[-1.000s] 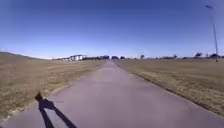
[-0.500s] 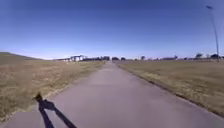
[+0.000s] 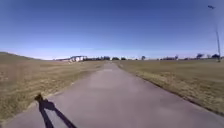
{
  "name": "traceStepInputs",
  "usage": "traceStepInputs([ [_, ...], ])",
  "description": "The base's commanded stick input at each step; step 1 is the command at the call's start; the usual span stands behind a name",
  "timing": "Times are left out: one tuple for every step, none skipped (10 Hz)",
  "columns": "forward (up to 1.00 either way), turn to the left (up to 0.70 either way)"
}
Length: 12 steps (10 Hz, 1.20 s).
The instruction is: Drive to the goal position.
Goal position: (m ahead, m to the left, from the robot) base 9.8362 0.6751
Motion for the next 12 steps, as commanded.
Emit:
traceStepInputs([
  [0.7,0.0],
  [0.7,0.0],
  [0.7,0.0],
  [0.7,0.0],
  [0.7,0.0],
  [0.7,0.0],
  [0.7,0.0],
  [0.7,0.0],
  [0.7,0.0],
  [0.7,0.0],
  [0.7,0.0],
  [0.7,0.0],
])
